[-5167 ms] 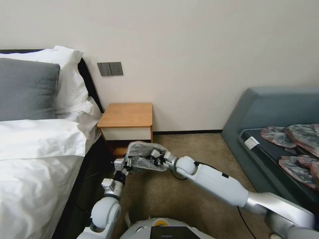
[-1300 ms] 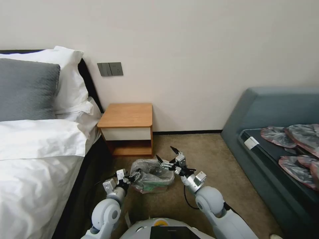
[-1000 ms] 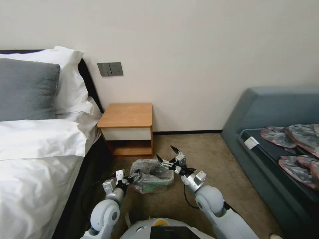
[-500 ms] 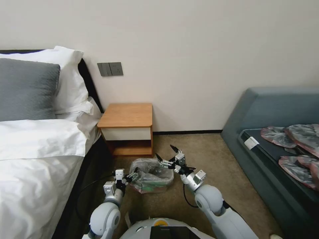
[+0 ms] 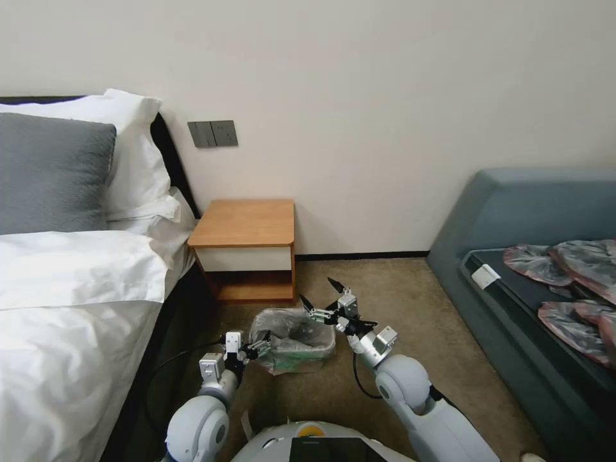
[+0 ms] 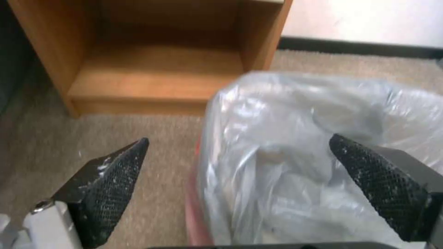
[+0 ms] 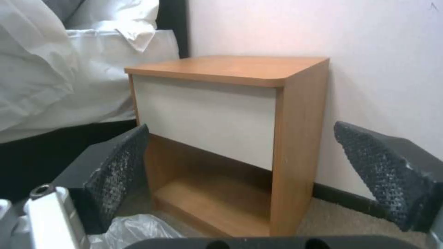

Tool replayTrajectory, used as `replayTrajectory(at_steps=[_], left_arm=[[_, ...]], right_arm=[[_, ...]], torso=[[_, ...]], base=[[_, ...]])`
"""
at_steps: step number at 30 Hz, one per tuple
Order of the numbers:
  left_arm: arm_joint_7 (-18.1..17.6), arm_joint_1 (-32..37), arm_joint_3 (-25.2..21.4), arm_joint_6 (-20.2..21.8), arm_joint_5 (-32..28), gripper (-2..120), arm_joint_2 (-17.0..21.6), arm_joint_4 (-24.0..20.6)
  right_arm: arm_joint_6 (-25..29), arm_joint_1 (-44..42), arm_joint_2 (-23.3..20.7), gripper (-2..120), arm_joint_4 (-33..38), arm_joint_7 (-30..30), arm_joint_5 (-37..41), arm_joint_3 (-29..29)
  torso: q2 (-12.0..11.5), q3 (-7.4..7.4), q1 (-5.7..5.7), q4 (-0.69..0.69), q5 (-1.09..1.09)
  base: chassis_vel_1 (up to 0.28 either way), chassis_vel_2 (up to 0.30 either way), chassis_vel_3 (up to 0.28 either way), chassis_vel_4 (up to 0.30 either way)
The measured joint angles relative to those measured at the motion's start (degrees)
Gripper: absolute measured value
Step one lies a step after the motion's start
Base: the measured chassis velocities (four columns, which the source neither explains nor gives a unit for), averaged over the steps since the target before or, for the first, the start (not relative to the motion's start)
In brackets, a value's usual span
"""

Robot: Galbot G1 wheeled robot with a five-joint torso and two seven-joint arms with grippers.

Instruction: Pick up the garbage bag from the table and place it over the trash can.

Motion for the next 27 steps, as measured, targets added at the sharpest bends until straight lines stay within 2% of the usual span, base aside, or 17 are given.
replayTrajectory(at_steps=[6, 7, 8, 9, 10, 12, 13, 16, 18, 21, 27], left_arm=[[1.5, -0.1, -0.2, -8.3, 0.5, 100, -0.1, 0.6], [1.8, -0.3, -0.3, -10.8, 1.1, 100, -0.2, 1.5], [2.6, -0.8, -0.6, -15.6, 3.2, 100, -0.5, 3.5], [2.6, -0.8, -0.6, -15.6, 3.2, 100, -0.5, 3.5], [3.3, -1.2, -0.9, -19.0, 4.9, 100, -0.6, 4.9], [4.3, -2.2, -1.5, -27.0, 8.4, 100, -0.9, 8.5], [4.3, -2.2, -1.5, -27.0, 8.4, 100, -0.9, 8.5], [5.1, -3.7, -2.1, -33.2, 9.6, 100, -0.8, 12.1], [5.2, -4.1, -2.2, -34.2, 9.6, 100, -0.7, 12.8], [5.3, -4.9, -2.6, -36.6, 10.0, 99, -0.7, 15.5], [5.2, -5.2, -2.9, -39.2, 10.5, 99, -0.9, 18.5]], right_arm=[[-0.2, 0.3, 0.2, 100, 0.0, 0.0, 0.0, 0.0], [-0.2, 0.3, 0.3, 100, 0.0, 0.0, 0.0, 0.0], [-0.2, 0.4, 0.4, 100, 0.0, 0.3, 0.0, 0.0], [-0.2, 0.4, 0.4, 100, 0.0, 0.3, 0.0, 0.0], [-0.2, 0.4, 0.6, 100, 0.0, 0.9, 0.0, 0.0], [-1.1, 0.0, 1.4, 100, 0.2, 6.0, -1.2, 0.0], [-1.1, 0.0, 1.4, 100, 0.2, 6.0, -1.2, 0.0], [-4.7, -1.9, 3.7, 100, 1.2, 15.0, -2.3, 0.7], [-4.6, -3.0, 4.9, 100, 1.1, 16.8, -3.2, 1.5], [0.0, -7.0, 8.2, 100, -0.8, 18.1, -5.7, 4.4], [5.6, -10.5, 11.5, 100, -3.6, 18.2, -9.4, 6.6]], torso=[[0.0, 0.0, 0.0, 0.0, 0.01], [0.0, 0.0, 0.0, 0.01, 0.0], [0.0, 0.0, 0.0, 0.0, -0.01], [0.0, 0.0, 0.0, 0.0, -0.01], [0.0, 0.0, 0.0, 0.01, 0.0], [0.0, 0.0, 0.0, 0.01, -0.01], [0.0, 0.0, 0.0, 0.01, -0.01], [0.0, 0.0, 0.0, 0.01, -0.02], [0.0, 0.0, 0.0, 0.0, 0.0], [0.0, 0.0, 0.0, -0.01, 0.0], [0.0, -0.01, 0.0, 0.0, 0.0]], base=[[0.0, 0.0, 0.0, 0.0], [0.0, 0.0, 0.0, 0.0], [0.0, 0.0, 0.0, 0.0], [0.0, 0.0, 0.0, 0.0], [0.0, 0.0, 0.0, 0.0], [0.0, 0.0, 0.0, 0.0], [0.0, 0.0, 0.0, 0.0], [0.0, 0.0, 0.0, 0.0], [0.0, 0.0, 0.0, 0.0], [0.0, 0.0, 0.0, 0.0], [0.0, 0.0, 0.0, 0.0]])
